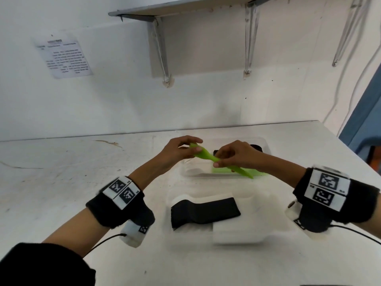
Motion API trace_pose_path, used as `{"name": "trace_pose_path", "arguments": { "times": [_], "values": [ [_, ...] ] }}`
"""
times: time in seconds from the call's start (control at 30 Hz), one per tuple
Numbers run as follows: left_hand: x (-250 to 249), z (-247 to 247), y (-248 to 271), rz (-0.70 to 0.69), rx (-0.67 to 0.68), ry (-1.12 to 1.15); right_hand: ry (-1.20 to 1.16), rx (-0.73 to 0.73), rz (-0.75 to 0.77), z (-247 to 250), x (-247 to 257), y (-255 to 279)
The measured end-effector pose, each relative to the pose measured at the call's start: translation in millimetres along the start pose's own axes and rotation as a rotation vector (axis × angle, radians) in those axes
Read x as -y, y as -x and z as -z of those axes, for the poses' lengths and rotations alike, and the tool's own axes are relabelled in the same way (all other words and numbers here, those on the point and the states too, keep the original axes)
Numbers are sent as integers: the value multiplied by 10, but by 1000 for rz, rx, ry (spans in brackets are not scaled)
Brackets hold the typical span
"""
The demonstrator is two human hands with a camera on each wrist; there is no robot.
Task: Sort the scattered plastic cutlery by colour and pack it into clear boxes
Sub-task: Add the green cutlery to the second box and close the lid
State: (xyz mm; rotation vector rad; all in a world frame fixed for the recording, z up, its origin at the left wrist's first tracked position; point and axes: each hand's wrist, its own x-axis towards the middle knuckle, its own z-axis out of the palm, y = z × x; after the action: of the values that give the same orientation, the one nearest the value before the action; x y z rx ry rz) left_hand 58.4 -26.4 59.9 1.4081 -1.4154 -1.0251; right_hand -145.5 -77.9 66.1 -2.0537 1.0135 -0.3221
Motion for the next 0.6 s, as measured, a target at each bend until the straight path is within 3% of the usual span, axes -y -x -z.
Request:
{"name": "trace_pose_path", "arguments": {
  "times": [0.1, 0.23, 0.47, 0.6],
  "values": [
    [52, 22, 198, 18, 77, -136, 160, -39, 61, -84, -45, 127],
    [224, -17, 539, 18, 163, -405, 199, 58, 143, -251, -102, 354],
    [482, -154, 1040, -13, 247, -481, 349, 99, 226, -703, -308, 645],
    [540, -163, 1086, -29, 267, -533, 297, 44, 236, -820, -386, 728]
  ]
}}
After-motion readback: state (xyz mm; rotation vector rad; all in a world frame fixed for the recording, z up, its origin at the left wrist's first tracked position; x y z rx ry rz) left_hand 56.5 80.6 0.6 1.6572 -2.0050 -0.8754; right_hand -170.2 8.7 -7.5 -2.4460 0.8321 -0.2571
